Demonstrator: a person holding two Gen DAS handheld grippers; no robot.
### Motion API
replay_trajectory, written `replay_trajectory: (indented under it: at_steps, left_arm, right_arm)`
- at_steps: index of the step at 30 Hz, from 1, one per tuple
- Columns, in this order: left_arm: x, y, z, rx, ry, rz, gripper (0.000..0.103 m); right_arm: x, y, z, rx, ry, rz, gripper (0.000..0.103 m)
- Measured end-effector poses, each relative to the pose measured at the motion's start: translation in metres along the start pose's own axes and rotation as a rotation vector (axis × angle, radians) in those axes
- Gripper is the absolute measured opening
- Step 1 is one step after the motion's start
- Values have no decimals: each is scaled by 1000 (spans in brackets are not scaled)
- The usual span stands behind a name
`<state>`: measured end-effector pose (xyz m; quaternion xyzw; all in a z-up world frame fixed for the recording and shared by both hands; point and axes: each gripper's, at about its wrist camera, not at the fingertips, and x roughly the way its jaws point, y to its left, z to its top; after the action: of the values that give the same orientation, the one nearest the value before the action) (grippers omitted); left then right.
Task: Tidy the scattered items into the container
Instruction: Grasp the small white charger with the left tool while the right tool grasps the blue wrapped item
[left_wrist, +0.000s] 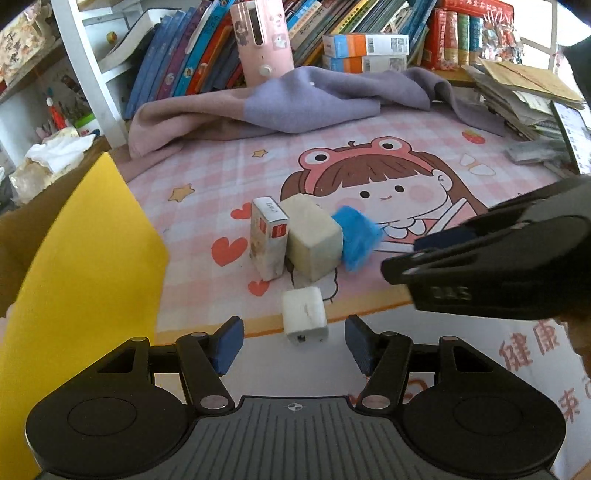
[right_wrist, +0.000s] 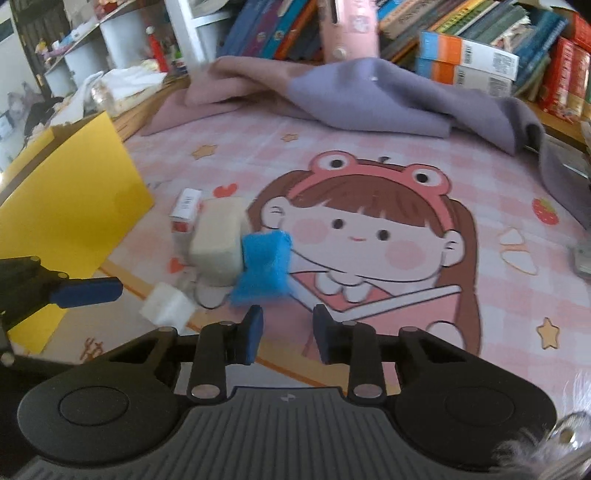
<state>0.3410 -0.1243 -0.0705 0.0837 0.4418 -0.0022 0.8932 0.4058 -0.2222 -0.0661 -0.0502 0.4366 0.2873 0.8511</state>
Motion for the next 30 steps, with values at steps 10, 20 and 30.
replay_trajectory:
  at_steps: [10, 20, 30]
  left_arm:
    - [15, 4, 7, -66, 6, -61, 27]
    - [14, 10, 6, -117, 15, -74, 24]
    - [2, 25, 4, -247, 5, -107, 24]
  right_arm:
    - [3, 5, 9, -140, -50, 3, 51]
    - [22, 20, 22, -316, -108, -9, 66]
    - [18, -4, 17, -222, -127, -16, 68]
